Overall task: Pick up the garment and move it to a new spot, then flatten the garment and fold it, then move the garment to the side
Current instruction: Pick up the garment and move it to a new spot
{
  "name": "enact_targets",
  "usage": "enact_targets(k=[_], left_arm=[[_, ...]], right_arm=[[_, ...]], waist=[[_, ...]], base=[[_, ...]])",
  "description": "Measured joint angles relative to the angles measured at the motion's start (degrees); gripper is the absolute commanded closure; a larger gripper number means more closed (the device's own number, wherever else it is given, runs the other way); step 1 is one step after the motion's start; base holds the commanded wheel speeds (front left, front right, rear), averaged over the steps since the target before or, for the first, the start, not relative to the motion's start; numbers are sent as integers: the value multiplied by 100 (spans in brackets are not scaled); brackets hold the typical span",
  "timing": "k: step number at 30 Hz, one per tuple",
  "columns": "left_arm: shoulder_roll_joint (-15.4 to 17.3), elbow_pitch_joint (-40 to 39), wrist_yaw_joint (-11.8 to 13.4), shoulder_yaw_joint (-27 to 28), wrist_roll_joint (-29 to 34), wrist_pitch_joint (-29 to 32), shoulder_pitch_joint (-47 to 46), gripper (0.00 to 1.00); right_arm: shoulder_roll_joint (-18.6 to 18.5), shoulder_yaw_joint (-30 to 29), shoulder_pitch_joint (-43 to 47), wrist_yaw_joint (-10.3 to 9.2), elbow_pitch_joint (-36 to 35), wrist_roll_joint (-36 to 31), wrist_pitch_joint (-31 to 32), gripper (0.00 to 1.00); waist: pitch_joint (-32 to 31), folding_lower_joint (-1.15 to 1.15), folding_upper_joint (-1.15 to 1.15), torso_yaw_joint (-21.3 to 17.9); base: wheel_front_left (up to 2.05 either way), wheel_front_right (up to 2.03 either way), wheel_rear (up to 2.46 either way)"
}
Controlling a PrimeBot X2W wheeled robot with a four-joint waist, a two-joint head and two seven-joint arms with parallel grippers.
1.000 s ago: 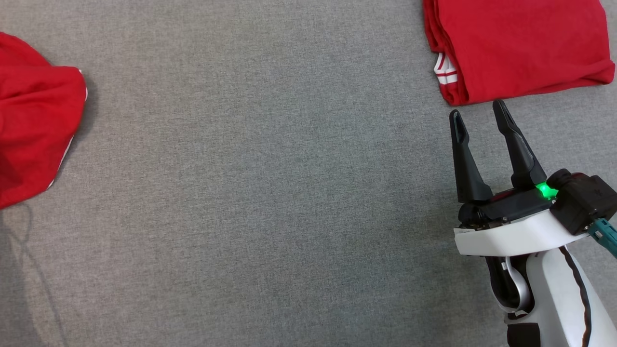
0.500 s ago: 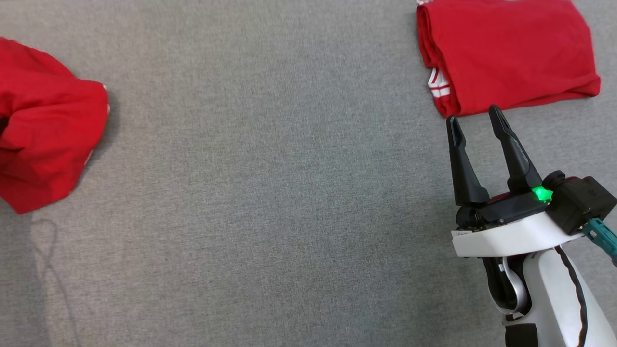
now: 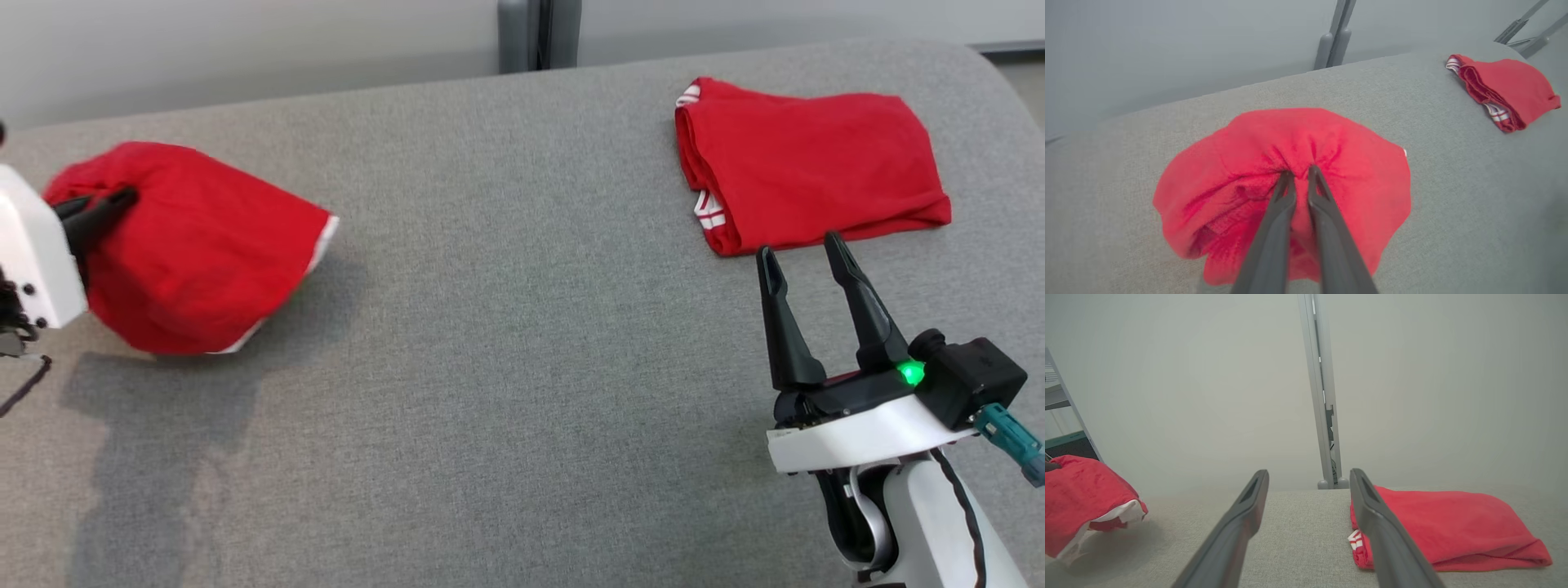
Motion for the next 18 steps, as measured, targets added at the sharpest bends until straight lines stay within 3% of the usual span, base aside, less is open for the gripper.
enact_targets(k=[12, 18], left_arm=[[137, -2443, -1, -1550, 259, -190, -176, 100], [115, -2948, -5, -2527, 699, -400, -617, 100]], right_arm=[[-26, 67, 204, 0, 98, 58, -1, 0], [-51, 69, 257, 0, 90, 94, -1, 0]], waist=[[-614, 0, 0, -264], [-684, 0, 0, -558]], base=[[0, 0, 0], [0, 0, 0]])
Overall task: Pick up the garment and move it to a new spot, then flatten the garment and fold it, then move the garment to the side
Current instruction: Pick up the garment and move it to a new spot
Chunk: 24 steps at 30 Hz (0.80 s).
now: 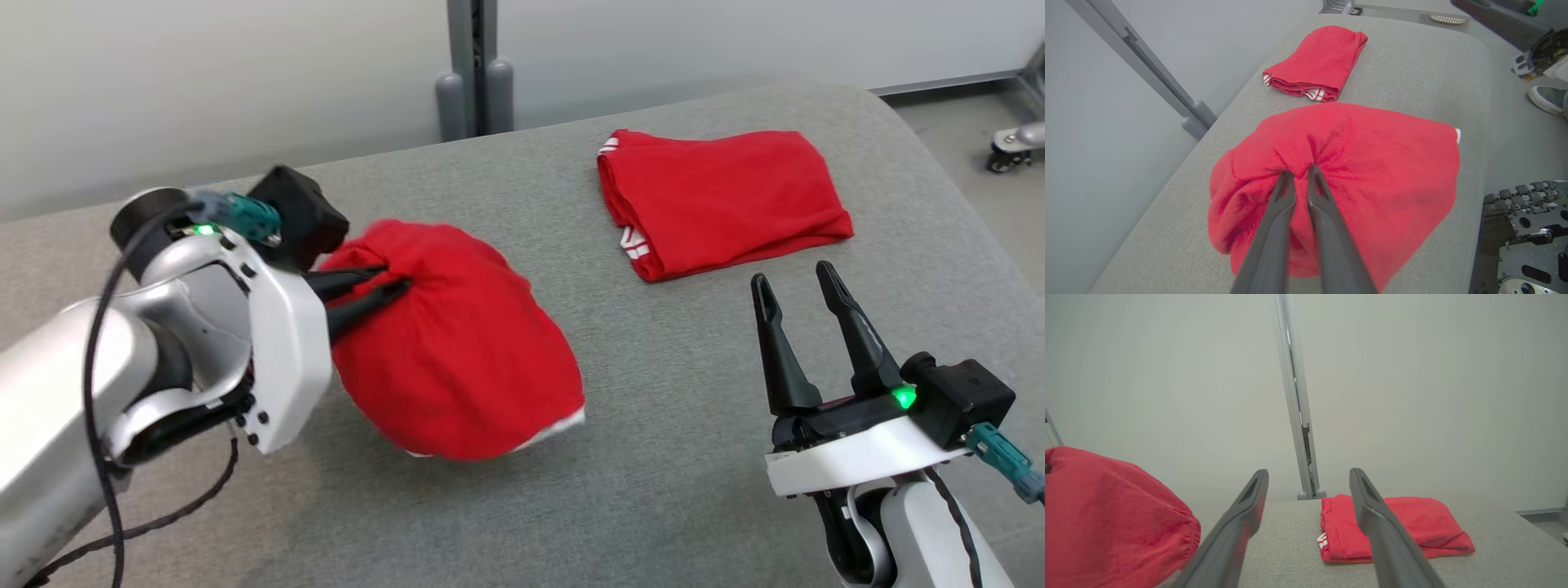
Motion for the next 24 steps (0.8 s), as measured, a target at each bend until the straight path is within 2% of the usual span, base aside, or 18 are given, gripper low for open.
enact_targets(k=[4, 5, 11, 18, 19, 20, 21, 24], left_arm=[[-103, 131, 0, -603, 137, -437, -244, 100], [-103, 131, 0, -603, 137, -437, -244, 100], [-286, 788, 0, -1458, 107, -1209, -339, 100], [-621, 1532, 0, -1742, -130, -1644, -151, 100], [-672, 1582, 0, -1742, -137, -1655, -134, 69], [-719, 1615, 0, -1739, -125, -1649, -107, 27], [-755, 1640, 0, -1741, -115, -1645, -71, 0], [-801, 1675, 0, -1745, -108, -1731, -44, 0]], right_arm=[[7, 26, 1, 0, -9, 32, 0, 0], [7, 26, 1, 0, -9, 32, 0, 0], [18, 31, -6, 0, -40, 76, 0, 0], [42, 46, -60, 0, -14, 83, 0, 0], [42, 38, -60, 0, -7, 82, 1, 0], [41, 33, -60, 0, 7, 81, 0, 0], [41, 33, -60, 0, 24, 78, 1, 0], [48, 30, -59, 0, 53, 71, 1, 0]], waist=[[27, 0, 0, -193], [27, 0, 0, -193], [171, 0, 0, -381], [278, 0, 0, -423], [278, 0, 0, -405], [274, 0, 0, -383], [269, 0, 0, -359], [227, 0, 0, -275]], base=[[0, 0, 0], [0, 0, 0], [0, 0, 0], [0, 0, 0], [0, 0, 0], [0, 0, 0], [0, 0, 0], [0, 0, 0]])
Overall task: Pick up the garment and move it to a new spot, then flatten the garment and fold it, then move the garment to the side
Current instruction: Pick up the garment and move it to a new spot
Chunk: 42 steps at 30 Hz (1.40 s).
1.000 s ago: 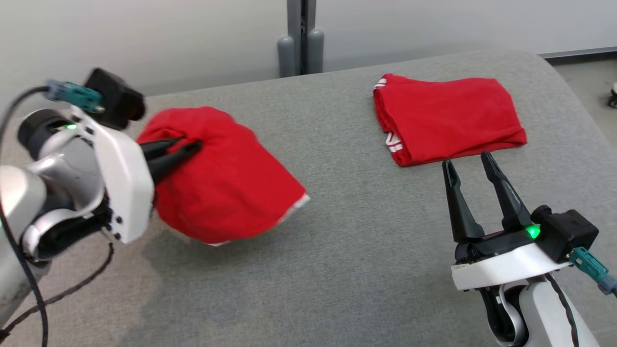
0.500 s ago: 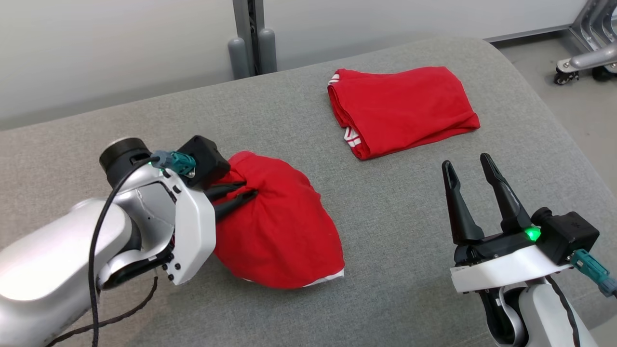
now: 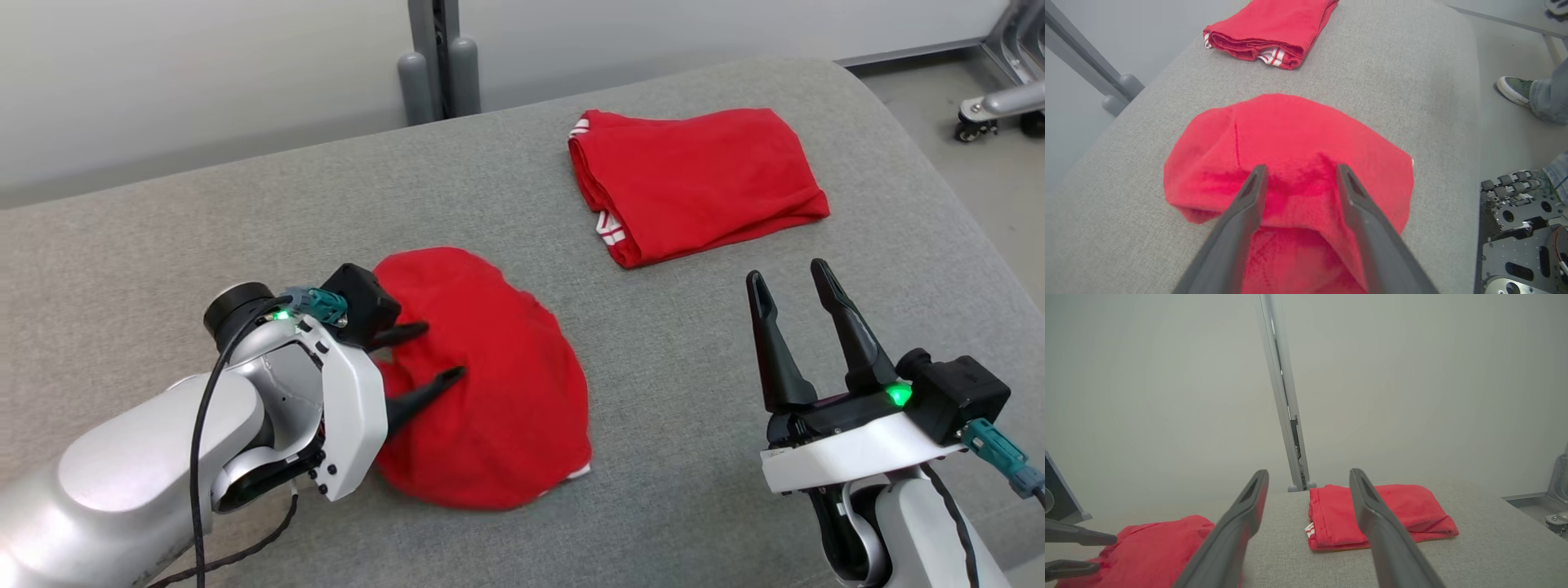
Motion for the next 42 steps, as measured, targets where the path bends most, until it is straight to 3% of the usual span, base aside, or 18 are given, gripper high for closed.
enact_targets(k=[7, 14, 17, 23, 28, 31, 35, 42], left_arm=[[147, -248, 0, 0, -119, -605, -184, 0], [905, -608, 19, 236, -248, -1274, -433, 0], [1136, -803, 318, 488, -277, -1702, -370, 0], [1503, -1110, 1283, 917, -668, -2510, 477, 0], [1750, -1452, 2045, 1621, -1007, -2758, 1320, 0], [1640, -1731, 2484, 2555, -840, -2773, 1900, 0], [1169, -1953, 2761, 3701, -143, -2771, 3027, 0], [75, -1926, 2576, 5305, 933, -2772, 4575, 0]], right_arm=[[2, -40, 20, 0, 27, -15, -1, 0], [-24, -165, 126, 0, 14, -45, -1, 0], [-57, -185, 155, 0, 11, -46, -1, 0], [-93, -218, 288, 0, -12, -49, 0, 0], [-156, -287, 360, 0, -54, -49, -1, 0], [-172, -375, 433, 0, -113, -51, 0, 0], [-172, -437, 491, 0, -170, -56, -1, 0], [-134, -487, 586, 0, -199, -62, 0, 0]], waist=[[-144, 0, 0, 268], [-275, 0, 0, 543], [-348, 0, 0, 651], [-484, 0, 0, 823], [-525, 0, 0, 918], [-525, 0, 0, 992], [-501, 0, 0, 1076], [-459, 0, 0, 1140]], base=[[0, 0, 0], [0, 0, 0], [0, 0, 0], [0, 0, 0], [0, 0, 0], [0, 0, 0], [0, 0, 0], [0, 0, 0]])
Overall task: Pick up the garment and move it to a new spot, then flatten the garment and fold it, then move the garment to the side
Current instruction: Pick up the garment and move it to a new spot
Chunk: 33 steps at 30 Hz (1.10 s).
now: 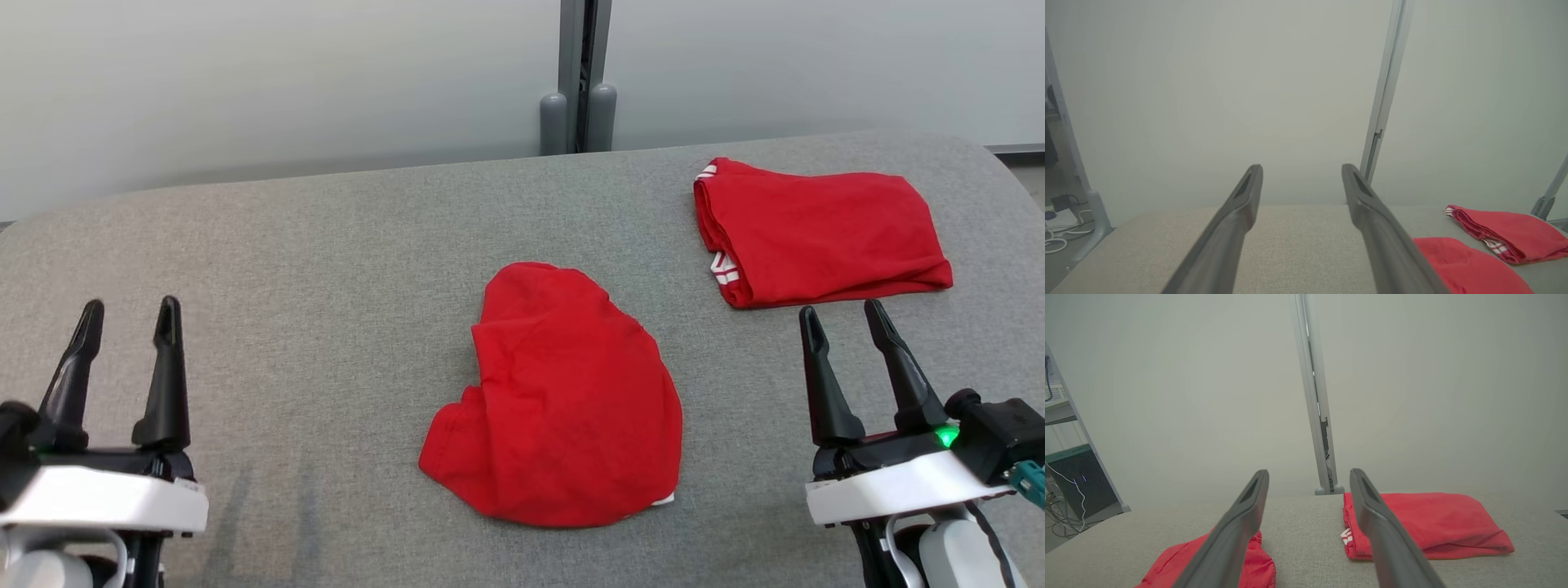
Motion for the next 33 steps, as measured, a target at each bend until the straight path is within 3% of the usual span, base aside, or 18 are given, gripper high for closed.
enact_targets(k=[3, 9, 10, 18, 25, 33], left_arm=[[-558, 20, -220, 595, 482, 0, 366, 0], [-1636, 246, -1023, 1448, 1474, 0, 712, 0], [-1967, 327, -1266, 1682, 1718, 0, 809, 0], [-3010, 686, -2045, 2435, 2455, -10, 1062, 0], [-3311, 921, -2399, 2738, 2749, -10, 1050, 0], [-3417, 955, -2513, 2886, 2886, -10, 1024, 0]], right_arm=[[13, -33, 5, 0, -26, 0, -1, 0], [40, -215, 246, 0, -163, 3, 0, 0], [42, -260, 372, 0, -176, 3, -1, 0], [63, -391, 602, 0, -220, -46, -1, 0], [54, -420, 599, 0, -255, -99, -1, 0], [42, -415, 597, 0, -254, -100, 0, 0]], waist=[[19, 0, 0, 24], [10, 0, 0, 178], [-8, 0, 0, 213], [-117, 0, 0, 282], [-164, 0, 0, 286], [-185, 0, 0, 299]], base=[[0, 0, 0], [0, 0, 0], [0, 0, 0], [0, 0, 0], [0, 0, 0], [0, 0, 0]])
